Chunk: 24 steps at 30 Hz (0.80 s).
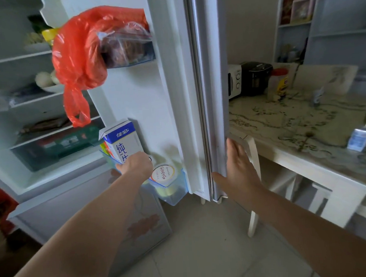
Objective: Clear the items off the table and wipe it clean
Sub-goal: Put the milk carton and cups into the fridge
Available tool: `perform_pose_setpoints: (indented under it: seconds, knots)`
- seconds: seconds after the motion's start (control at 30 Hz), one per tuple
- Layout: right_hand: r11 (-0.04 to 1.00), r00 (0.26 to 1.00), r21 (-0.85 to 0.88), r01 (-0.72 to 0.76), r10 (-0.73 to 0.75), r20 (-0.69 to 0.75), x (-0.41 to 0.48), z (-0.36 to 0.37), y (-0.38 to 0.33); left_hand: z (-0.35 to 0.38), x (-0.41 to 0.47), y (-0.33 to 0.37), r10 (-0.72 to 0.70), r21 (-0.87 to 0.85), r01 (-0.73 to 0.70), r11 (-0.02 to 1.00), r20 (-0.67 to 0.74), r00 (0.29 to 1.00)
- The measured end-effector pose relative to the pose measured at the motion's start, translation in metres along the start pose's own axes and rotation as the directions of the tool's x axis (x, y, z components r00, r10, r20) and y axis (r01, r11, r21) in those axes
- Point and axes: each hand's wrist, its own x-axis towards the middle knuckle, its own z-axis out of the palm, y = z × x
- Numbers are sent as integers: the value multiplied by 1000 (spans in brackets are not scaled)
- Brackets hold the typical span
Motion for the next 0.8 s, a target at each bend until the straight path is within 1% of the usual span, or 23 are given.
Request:
perform_pose_setpoints:
  seconds: [0.07,0.1,0.2,0.3,0.5,0.63,0.8]
  knots:
    - [999,1000,23,-22,22,3,3,-1,4,-5,-5,-2,-15,-157,5,988,-61,998]
    - [999,1000,36,-26,26,8,5,-2,7,-8,-10,-3,5,-219,-23,976,-82,997]
    - [997,1000,75,-16,15,22,12,-4,12,-15,-29,-2,73,-351,-120,929,-146,987]
    - [992,999,126,-4,-1,37,20,-8,15,-20,-51,3,70,-451,-156,879,-200,977]
    - [983,996,185,14,-30,85,26,-13,25,-29,-101,22,23,-502,-131,855,-215,976]
    - [979,991,202,35,-59,117,28,-22,29,-33,-133,33,-62,-565,-84,821,-235,970]
    - [975,983,217,50,-87,165,24,-27,28,-42,-171,43,-160,-553,-25,833,-284,945]
